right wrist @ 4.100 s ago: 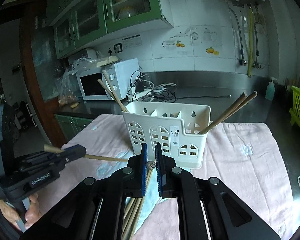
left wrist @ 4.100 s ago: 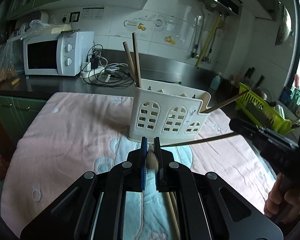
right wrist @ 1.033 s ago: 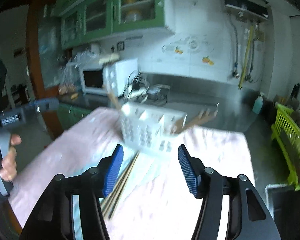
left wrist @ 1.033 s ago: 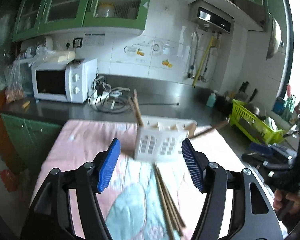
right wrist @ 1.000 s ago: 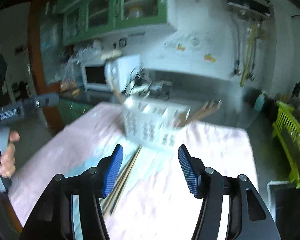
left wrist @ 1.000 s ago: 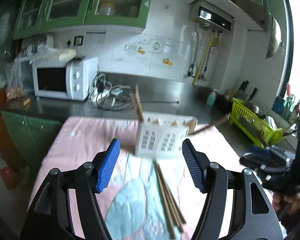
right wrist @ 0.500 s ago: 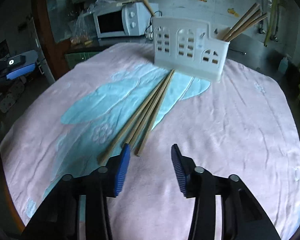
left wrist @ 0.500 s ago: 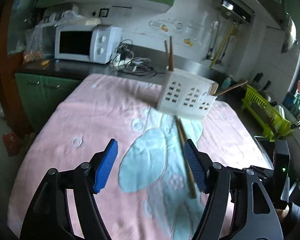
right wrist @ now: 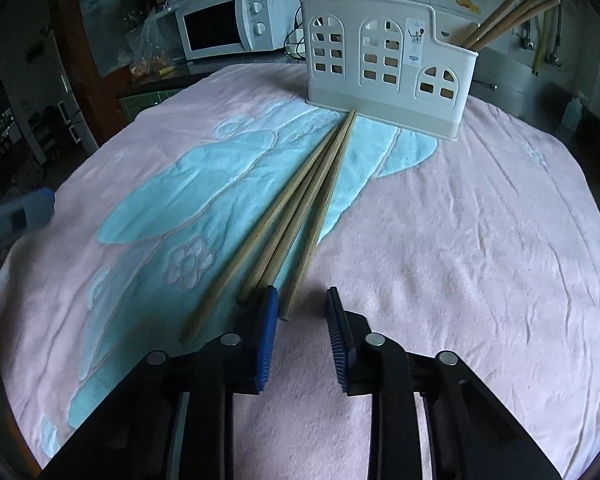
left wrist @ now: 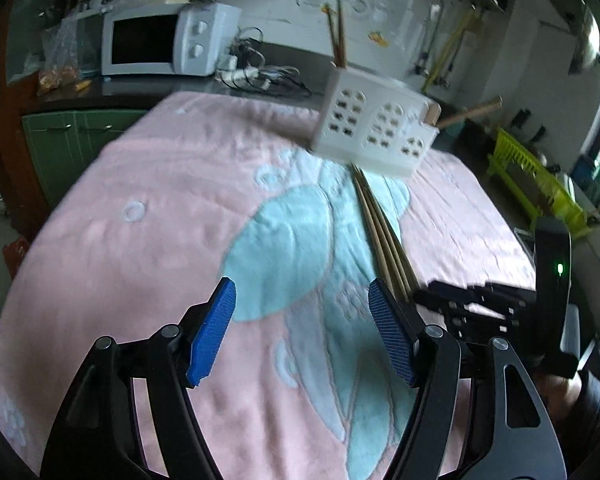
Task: Organize utensils
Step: 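Return both open tools to the remaining chopsticks on the blanket, then close the right tool on a chopstick while the left tool grasps another, then lift both held chopsticks up to the white caddy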
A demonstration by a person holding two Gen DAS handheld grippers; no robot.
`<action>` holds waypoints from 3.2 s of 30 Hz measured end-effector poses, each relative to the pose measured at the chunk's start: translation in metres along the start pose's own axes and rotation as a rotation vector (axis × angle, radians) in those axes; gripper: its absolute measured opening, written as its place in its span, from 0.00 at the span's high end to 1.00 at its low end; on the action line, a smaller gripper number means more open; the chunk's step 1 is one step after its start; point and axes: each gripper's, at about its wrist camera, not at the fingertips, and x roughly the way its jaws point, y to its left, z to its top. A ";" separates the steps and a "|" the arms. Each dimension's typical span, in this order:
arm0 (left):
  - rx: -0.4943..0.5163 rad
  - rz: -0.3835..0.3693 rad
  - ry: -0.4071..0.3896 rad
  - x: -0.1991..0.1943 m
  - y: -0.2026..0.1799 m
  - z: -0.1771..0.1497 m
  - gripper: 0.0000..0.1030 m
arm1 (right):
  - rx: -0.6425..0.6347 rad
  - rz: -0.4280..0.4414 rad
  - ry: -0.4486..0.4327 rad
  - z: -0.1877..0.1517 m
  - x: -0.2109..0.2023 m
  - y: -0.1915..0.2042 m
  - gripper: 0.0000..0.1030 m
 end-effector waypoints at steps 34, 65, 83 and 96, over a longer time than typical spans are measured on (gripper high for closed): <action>0.219 0.032 0.153 0.082 -0.081 -0.016 0.90 | 0.127 0.111 -0.001 -0.003 -0.004 -0.054 0.93; 0.135 0.031 0.137 0.098 -0.057 0.001 0.93 | 0.095 0.052 -0.015 0.004 0.000 -0.042 0.93; 0.081 -0.032 -0.067 0.052 -0.041 0.071 0.94 | 0.045 -0.017 -0.252 0.065 -0.069 -0.040 0.93; 0.109 -0.049 -0.048 0.055 -0.036 0.090 0.94 | 0.018 -0.036 -0.343 0.114 -0.080 -0.035 0.93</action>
